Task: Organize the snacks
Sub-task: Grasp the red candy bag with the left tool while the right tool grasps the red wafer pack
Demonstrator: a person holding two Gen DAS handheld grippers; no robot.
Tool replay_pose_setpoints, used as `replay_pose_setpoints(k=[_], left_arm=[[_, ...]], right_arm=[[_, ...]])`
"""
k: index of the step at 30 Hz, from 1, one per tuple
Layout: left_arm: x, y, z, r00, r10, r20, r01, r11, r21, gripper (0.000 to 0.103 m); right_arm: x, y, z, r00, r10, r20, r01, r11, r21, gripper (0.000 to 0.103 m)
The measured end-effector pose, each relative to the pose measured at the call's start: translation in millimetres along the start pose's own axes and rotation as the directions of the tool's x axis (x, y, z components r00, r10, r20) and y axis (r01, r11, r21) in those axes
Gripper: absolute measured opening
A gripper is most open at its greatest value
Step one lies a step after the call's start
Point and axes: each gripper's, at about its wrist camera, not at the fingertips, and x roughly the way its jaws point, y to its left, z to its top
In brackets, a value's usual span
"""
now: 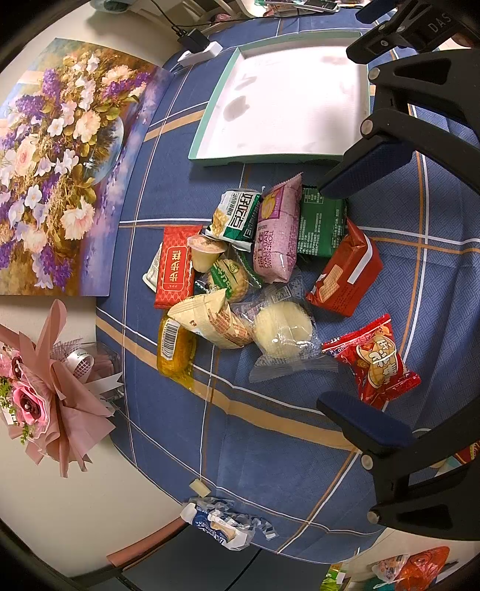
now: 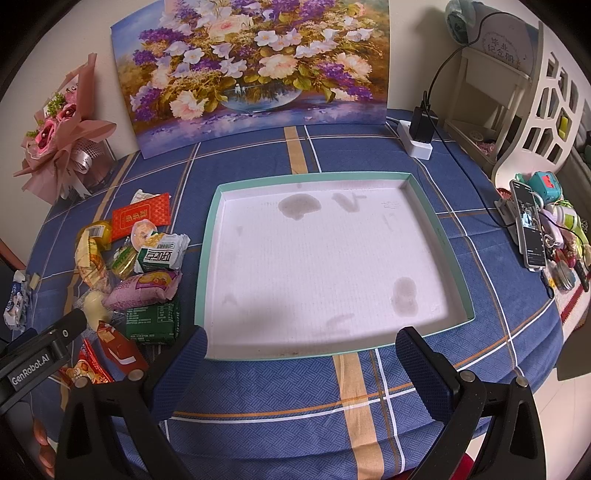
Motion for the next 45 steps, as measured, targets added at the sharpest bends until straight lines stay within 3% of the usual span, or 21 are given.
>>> replay_pose_setpoints(k=[21, 25, 27, 31, 36, 42, 45], left_arm=[[1, 4, -3, 1.000, 0.003, -0.005, -0.003, 1.000, -0.004, 0.103], [-4, 19, -2, 1.000, -0.008, 0.000, 0.008, 0.999, -0.053, 0.103], [-6, 33, 1, 1.000, -0.005, 0.002, 0.005, 0.995, -0.100, 0.103], [-1, 64, -3, 0.999, 0.011, -0.030, -0.017, 0.981, -0.195, 0.103], [15, 98, -17, 0.994, -0.036, -0.102, 0.001, 0.946, -0.324, 0.103], [36, 105, -26, 0.980, -0.093, -0.177, 0.019, 0.925, -0.381, 0.103], [46, 104, -26, 0.972, -0.110, -0.207, 0.019, 0.917, -0.399, 0.103]], right_arm=[[1, 3, -1, 1.000, 0.003, 0.001, -0.003, 1.000, 0.001, 0.103], [0, 10, -2, 1.000, 0.025, 0.012, -0.025, 1.000, -0.007, 0.103], [-2, 21, -2, 0.997, 0.075, 0.025, -0.074, 0.997, -0.025, 0.103], [-2, 48, -2, 0.984, 0.180, 0.007, -0.179, 0.981, -0.068, 0.103], [14, 94, -7, 0.957, 0.278, -0.081, -0.286, 0.950, -0.126, 0.103], [44, 131, -22, 0.920, 0.335, -0.205, -0.366, 0.920, -0.139, 0.102], [60, 143, -30, 0.912, 0.325, -0.251, -0.367, 0.919, -0.141, 0.095]])
